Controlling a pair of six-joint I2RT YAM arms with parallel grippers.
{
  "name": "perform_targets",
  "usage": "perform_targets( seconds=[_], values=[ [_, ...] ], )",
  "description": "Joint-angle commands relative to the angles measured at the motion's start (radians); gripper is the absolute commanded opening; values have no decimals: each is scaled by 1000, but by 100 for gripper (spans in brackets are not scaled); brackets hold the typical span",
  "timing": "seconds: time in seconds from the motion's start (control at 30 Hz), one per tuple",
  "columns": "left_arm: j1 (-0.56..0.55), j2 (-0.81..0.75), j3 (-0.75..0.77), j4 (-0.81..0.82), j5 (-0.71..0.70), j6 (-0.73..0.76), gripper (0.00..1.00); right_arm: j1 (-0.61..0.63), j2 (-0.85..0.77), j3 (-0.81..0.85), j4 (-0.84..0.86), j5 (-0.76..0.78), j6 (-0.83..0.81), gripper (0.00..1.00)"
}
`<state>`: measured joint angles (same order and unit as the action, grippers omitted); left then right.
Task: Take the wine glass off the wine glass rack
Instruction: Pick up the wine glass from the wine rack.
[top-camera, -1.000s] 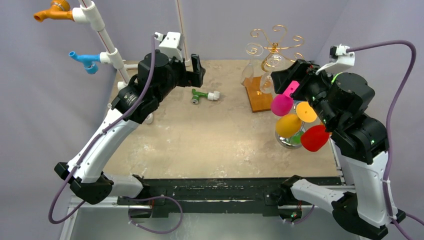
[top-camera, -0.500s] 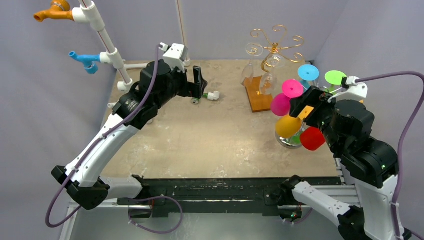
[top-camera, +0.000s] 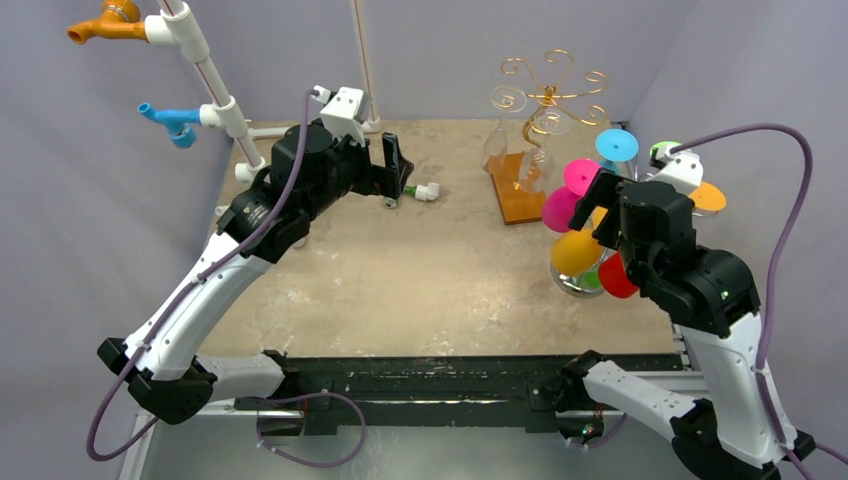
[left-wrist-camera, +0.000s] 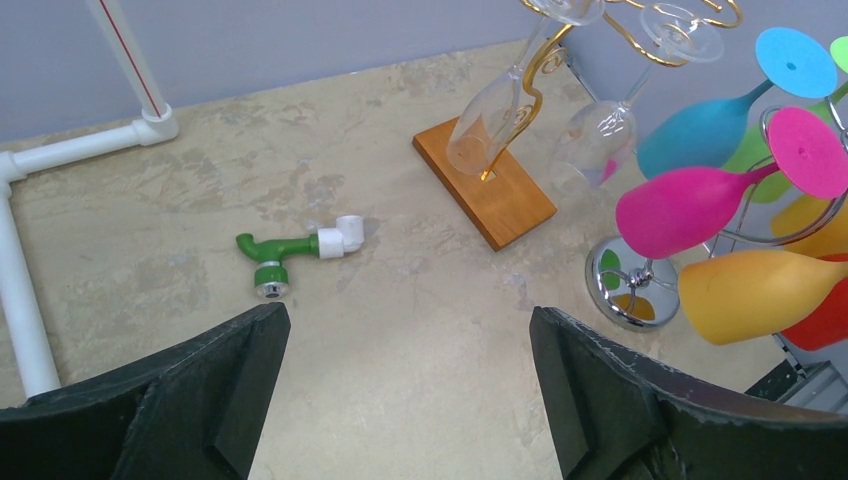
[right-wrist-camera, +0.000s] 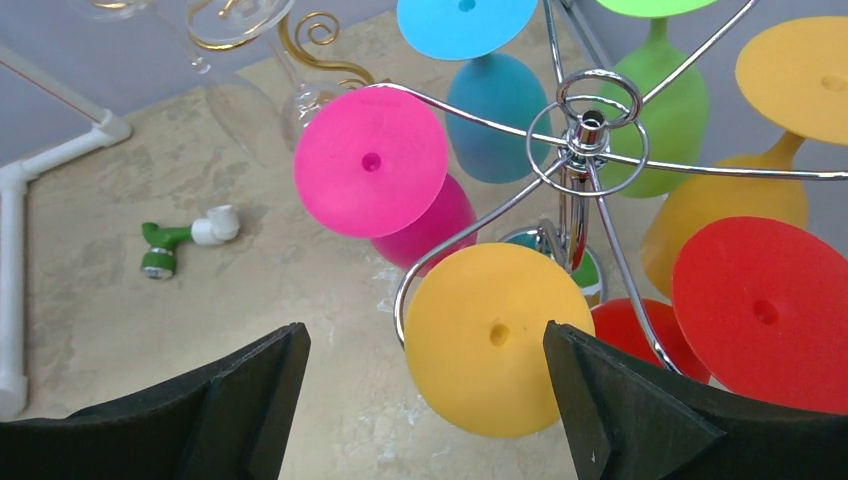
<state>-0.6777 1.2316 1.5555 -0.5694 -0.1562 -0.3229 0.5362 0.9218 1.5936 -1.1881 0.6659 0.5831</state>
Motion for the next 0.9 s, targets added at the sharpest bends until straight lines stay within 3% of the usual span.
perform_targets(
  seconds=[0.0,0.57,0.87],
  values=[
    [-6,-32,-9,30,-1,-6,100,1,45,28,-14,85,-3,99],
    [-7,-17,0,23,-5,1,100,-12,46,24,-24,168,-16,99],
    [-7,-15,2,19,-9,1,100,-76,100,105,57,86,-109,99]
  ],
)
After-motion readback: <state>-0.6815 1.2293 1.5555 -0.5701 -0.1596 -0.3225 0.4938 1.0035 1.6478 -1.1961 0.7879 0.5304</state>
